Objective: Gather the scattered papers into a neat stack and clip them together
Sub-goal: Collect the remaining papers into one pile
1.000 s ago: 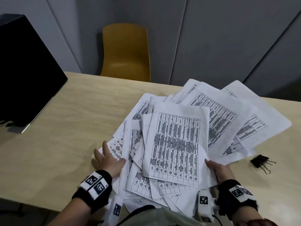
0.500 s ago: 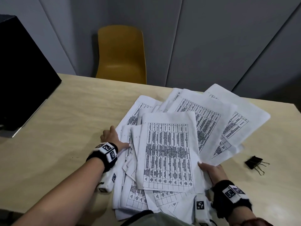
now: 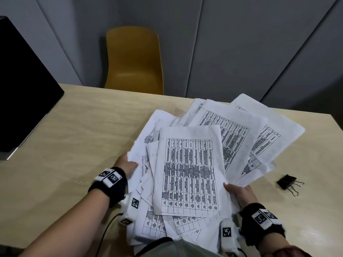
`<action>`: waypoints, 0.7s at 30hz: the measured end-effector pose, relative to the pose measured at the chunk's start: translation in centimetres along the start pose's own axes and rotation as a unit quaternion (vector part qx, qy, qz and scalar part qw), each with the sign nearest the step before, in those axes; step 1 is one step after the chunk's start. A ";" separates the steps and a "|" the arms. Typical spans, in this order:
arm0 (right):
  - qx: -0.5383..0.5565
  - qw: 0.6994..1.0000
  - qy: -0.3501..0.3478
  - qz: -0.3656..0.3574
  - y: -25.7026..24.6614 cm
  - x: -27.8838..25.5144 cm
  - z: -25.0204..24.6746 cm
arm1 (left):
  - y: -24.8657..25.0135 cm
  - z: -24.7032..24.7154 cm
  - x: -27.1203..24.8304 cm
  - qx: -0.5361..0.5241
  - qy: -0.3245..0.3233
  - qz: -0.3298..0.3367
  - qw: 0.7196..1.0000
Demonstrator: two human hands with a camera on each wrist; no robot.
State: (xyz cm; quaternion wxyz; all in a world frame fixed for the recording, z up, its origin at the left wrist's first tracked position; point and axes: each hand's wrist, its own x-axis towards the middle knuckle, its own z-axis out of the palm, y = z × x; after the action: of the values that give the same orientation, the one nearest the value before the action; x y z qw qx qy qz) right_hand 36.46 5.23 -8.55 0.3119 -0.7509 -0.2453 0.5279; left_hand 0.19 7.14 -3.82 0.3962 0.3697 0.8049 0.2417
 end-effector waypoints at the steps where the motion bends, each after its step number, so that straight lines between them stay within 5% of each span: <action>1: -0.008 1.000 0.005 0.001 0.1 0.0 0.1 | -0.8 -0.5 -0.1 -0.017 0.017 -0.010 1.000; 6: -0.016 1.000 0.018 -0.011 -0.2 -0.2 0.6 | -1.6 -5.8 0.0 -0.138 0.180 0.004 0.974; 10: -0.042 0.999 0.025 -0.004 -0.2 -0.3 0.2 | 2.2 -9.5 -1.2 -0.208 0.263 0.070 0.939; 17: -0.044 0.998 0.032 -0.020 -0.4 -0.6 0.6 | 7.9 -13.9 -5.7 -0.228 0.339 0.204 0.890; 21: -0.070 0.996 0.025 -0.045 -0.7 -0.8 0.3 | 10.1 -14.4 -7.5 -0.269 0.322 0.231 0.878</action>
State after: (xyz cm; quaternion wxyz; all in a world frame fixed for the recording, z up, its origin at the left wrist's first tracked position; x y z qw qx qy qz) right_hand 35.91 5.21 -7.59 0.2884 -0.7720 -0.3075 0.4758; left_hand -4.40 6.00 14.66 0.1323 0.3261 0.6841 0.6389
